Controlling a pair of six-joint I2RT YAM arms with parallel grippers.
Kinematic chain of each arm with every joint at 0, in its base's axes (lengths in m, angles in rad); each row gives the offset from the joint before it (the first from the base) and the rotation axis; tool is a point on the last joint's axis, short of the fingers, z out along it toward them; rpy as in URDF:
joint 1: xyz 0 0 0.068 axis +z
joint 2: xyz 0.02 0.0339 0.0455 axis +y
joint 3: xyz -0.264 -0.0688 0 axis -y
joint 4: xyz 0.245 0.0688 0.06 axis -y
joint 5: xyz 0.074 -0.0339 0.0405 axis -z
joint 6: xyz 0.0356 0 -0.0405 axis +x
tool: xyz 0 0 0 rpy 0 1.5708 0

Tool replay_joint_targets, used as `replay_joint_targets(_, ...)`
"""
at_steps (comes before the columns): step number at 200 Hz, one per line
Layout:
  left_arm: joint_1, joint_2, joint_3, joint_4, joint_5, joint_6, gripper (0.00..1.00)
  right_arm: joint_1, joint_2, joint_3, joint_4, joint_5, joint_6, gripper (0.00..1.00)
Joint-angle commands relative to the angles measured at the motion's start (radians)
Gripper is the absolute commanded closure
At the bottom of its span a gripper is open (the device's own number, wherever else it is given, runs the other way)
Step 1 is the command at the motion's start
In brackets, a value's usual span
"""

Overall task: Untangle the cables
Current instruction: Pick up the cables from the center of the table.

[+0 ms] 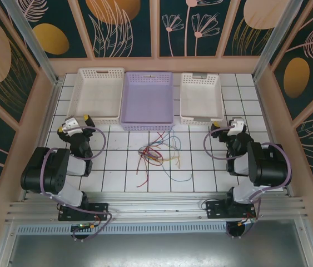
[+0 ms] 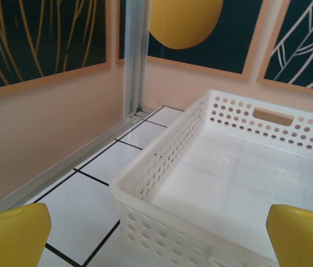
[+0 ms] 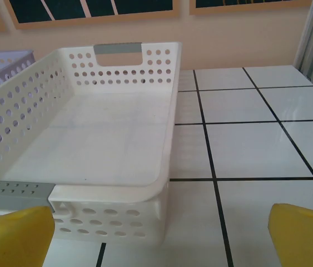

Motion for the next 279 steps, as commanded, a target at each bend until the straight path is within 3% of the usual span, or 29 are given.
replay_joint_targets(1,0.017,-0.038,-0.019,-0.035,0.121,0.058,0.01,0.013,-0.042,0.023,-0.028,-0.044,0.045,0.01)
replay_joint_targets(262,0.017,-0.036,-0.019,-0.035,0.122,0.055,0.01,0.015,-0.044,0.022,-0.027,-0.045,0.046,0.01)
replay_joint_targets(279,0.017,-0.041,-0.025,-0.028,0.121,0.060,0.01,0.022,-0.110,0.002,-0.048,-0.102,0.010,0.01)
